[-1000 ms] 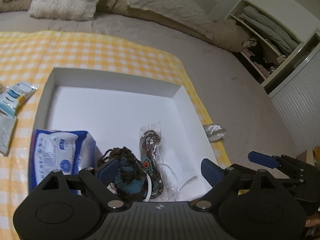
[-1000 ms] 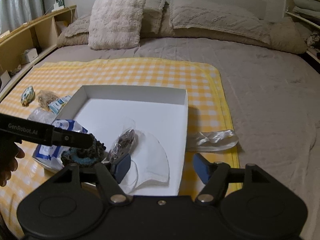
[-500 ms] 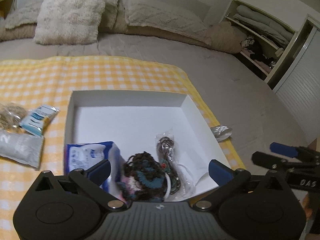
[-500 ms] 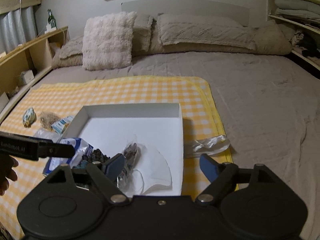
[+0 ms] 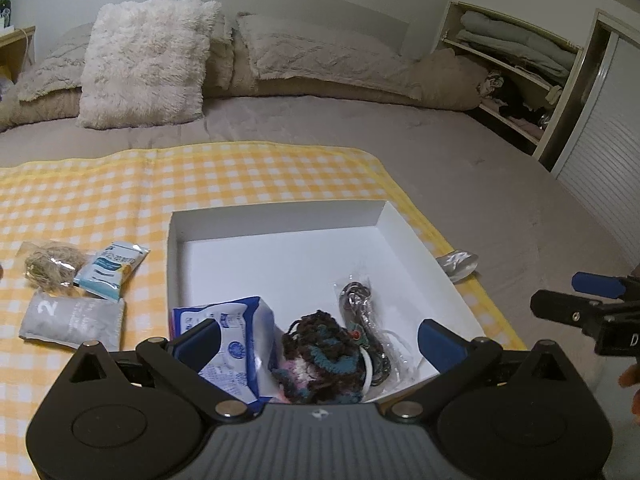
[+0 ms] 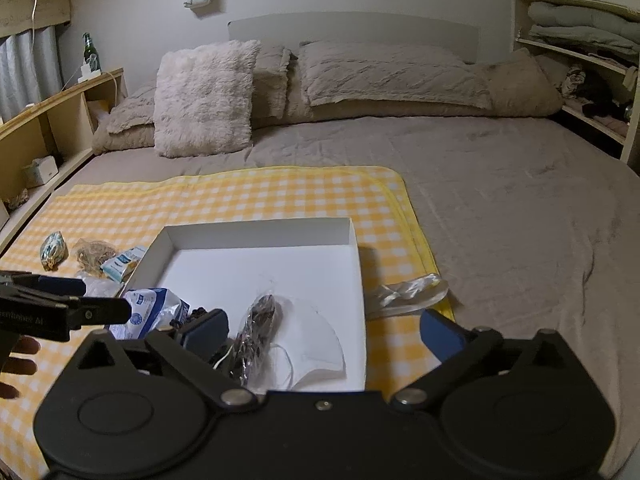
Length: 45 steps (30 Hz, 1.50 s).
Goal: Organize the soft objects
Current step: 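Withdraw both tools from the box toward the items on the cloth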
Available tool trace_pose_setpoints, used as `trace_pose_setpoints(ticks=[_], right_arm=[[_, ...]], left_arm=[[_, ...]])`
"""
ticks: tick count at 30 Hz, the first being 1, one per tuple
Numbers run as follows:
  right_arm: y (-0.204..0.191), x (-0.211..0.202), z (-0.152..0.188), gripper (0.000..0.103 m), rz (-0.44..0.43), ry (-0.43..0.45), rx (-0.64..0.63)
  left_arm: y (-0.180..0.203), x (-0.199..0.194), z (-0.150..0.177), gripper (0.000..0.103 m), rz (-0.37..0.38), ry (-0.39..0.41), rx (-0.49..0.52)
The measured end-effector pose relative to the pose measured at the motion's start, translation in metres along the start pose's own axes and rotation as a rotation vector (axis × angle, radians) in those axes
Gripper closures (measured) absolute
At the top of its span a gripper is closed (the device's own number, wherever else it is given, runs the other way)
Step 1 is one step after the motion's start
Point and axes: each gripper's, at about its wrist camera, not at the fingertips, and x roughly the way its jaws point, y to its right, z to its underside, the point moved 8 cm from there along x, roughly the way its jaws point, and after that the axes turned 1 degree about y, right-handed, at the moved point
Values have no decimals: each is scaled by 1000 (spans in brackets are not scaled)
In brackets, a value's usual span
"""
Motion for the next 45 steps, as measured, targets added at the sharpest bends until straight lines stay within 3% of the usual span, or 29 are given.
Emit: trace_pose_setpoints(ticks=[12,24,45], right_arm=[[-17,2,-2,0,-6,4,-8],[-52,20,-12,0,-50,9,-7],[-203,47,-44,0,-273,41,-126]], left_arm=[[-27,-13,0,0,-54,26,-9],[-79,-35,-3,0,-126,51,-63],[-204,-92,-1,0,-297,115,-206]])
